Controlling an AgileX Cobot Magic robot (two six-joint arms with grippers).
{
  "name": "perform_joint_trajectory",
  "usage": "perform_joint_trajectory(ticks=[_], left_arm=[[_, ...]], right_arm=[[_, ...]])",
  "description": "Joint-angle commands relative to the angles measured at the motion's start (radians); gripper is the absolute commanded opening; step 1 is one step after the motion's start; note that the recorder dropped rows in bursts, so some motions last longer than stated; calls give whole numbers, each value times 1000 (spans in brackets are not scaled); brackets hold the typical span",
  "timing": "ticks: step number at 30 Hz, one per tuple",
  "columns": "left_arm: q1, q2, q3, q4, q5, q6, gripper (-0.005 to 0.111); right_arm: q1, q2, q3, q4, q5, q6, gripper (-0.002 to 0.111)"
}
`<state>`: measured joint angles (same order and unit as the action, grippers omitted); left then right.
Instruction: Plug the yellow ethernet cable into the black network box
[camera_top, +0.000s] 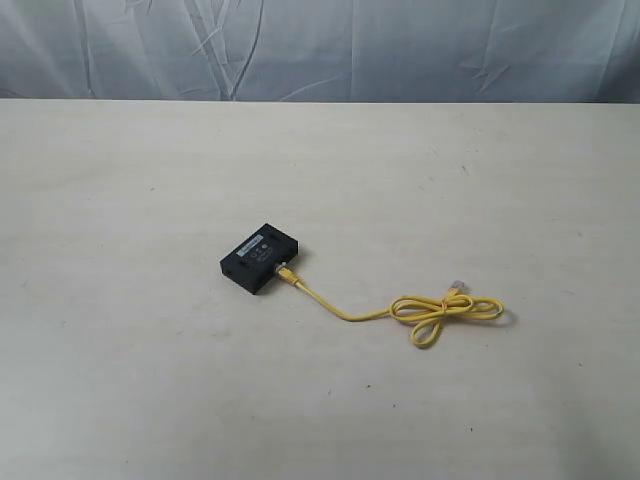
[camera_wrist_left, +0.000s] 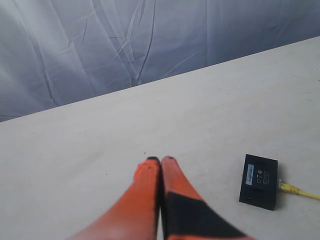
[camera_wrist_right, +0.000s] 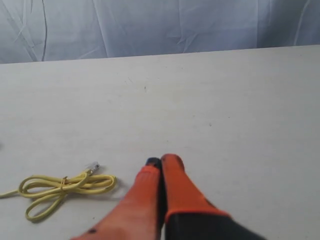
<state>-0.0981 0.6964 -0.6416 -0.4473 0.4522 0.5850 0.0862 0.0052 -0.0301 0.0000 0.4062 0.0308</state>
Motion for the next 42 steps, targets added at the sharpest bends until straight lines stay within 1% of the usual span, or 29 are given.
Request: perform_joint_trajectory(ticks=[1,26,27,28,29,30,31,32,33,34,35,37,41,42], left_arm=[[0,-8,4,0,-11,-4,0],[0,-8,4,0,-11,-2,0],[0,-8,4,4,-11,-2,0],[0,-23,11,47,-10,-1,0],[8,-36,19,58,4,-1,0],[36,-71,47,66,22,-1,0],[48,-93,64,66,18,-1,0],[74,-144,113,85,12,-1,0],[82,-168,135,95,11,-1,0],[96,-233,199,119,-12,-1,0],[95,-260,235,124,-33,-1,0],[95,-385,374,131,-145,-1,0],[95,-573,551,132,-209,-1,0],[95,-603,573,134,-214,-1,0]], right_arm=[[-5,-5,30,8,-37,-6,0],[-5,-5,30,10,-43,-6,0],[-5,-5,30,10,-43,-6,0],[-5,-5,30,10,-43,-6,0],[-5,-5,30,10,-43,-6,0],[-5,-5,30,10,-43,-6,0],[-5,-5,30,10,-43,-6,0],[-5,-5,30,10,-43,-6,0],[-5,-5,30,10,-43,-6,0],[-5,-5,30,9,-43,-6,0],[-5,-5,30,9,-43,-6,0],[-5,-5,30,9,-43,-6,0],[-5,-5,30,9,-40,-6,0],[-5,-5,30,9,-40,-6,0]])
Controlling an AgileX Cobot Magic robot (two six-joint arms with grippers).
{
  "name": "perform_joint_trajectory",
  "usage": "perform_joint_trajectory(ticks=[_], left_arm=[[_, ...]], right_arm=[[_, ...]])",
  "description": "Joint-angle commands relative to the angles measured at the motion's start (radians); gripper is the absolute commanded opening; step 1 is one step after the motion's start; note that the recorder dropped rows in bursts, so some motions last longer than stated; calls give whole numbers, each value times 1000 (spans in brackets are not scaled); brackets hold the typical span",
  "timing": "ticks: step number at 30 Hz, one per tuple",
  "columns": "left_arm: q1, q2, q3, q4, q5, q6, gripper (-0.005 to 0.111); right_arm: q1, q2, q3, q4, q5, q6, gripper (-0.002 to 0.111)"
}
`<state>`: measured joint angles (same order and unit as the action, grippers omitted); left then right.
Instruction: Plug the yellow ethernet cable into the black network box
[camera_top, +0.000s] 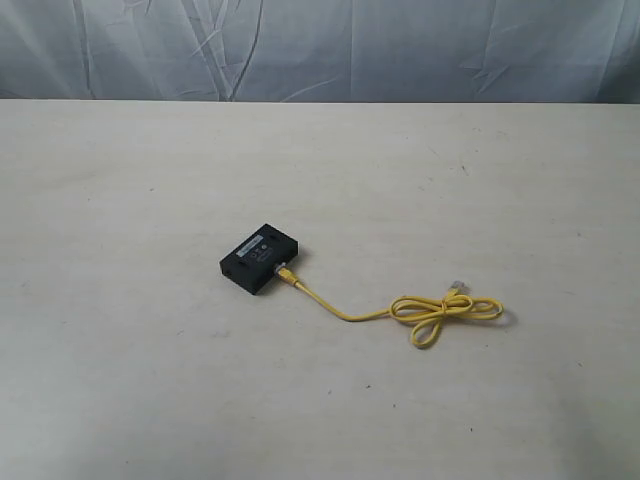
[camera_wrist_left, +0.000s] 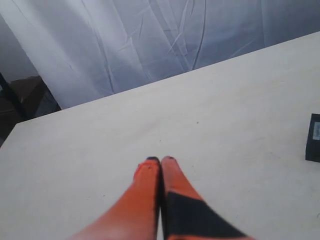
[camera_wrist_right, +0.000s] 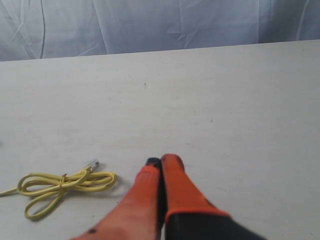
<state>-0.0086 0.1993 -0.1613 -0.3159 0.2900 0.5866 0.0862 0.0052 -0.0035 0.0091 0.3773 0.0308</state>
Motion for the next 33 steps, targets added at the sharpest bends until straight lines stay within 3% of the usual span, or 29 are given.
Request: perform_joint_trajectory(ticks=[1,19,27,33], left_arm=[[6,-159,128,8,-59,-2,0],[6,-199,161,15,-44,-23,0],[6,-199,161,237,-51,-472,0],[6,-199,161,287,-51,-563,0]], right_arm=[[-5,-5,3,-1,-12,-6,0],[-5,-5,3,-1,-16,-6,0],[-5,-5,3,2,-15,-6,0],[-5,-5,3,2,-15,-6,0]])
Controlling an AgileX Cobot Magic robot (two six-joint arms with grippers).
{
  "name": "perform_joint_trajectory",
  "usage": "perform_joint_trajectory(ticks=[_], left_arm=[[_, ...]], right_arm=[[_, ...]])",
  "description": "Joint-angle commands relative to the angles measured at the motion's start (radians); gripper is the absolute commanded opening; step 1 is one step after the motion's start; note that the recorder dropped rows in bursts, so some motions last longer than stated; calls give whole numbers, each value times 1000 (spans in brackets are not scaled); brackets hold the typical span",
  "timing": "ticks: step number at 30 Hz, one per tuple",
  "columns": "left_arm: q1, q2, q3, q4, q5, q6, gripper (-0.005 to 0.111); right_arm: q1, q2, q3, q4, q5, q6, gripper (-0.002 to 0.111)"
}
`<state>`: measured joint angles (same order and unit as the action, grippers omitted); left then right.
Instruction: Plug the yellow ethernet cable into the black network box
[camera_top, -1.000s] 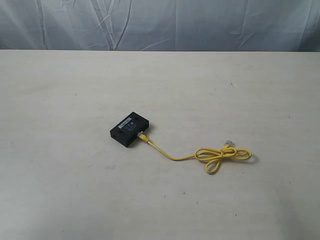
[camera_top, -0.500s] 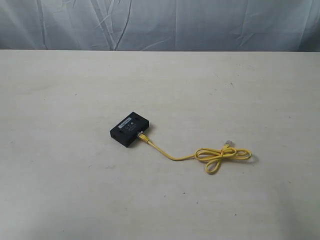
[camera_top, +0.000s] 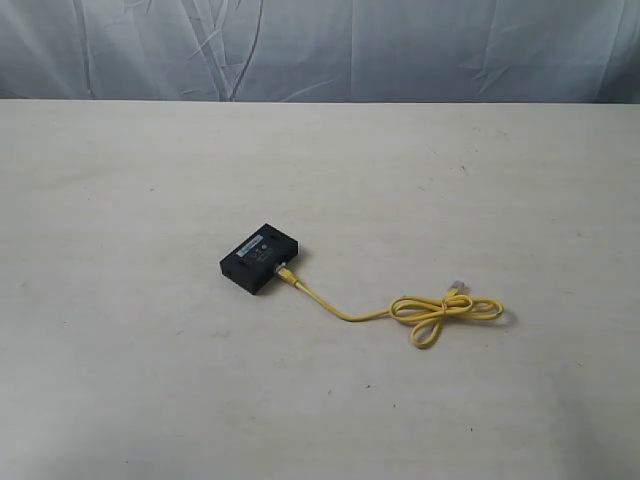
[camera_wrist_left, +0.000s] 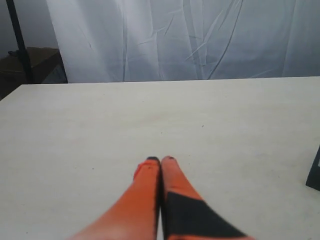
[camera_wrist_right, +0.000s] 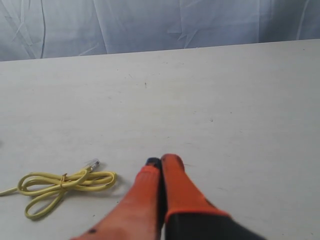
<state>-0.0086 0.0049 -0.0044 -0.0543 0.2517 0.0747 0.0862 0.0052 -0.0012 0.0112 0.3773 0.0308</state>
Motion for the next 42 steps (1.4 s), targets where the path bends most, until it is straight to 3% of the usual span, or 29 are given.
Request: perform_joint_trajectory(ticks=[1,42], left_arm=[[6,-5,4,25,-13,-51,0],[6,-5,4,48,-13,-50,0]], right_arm=[[-5,-5,1,0,-15,-6,0],[-5,-5,1,1,-16,-6,0]])
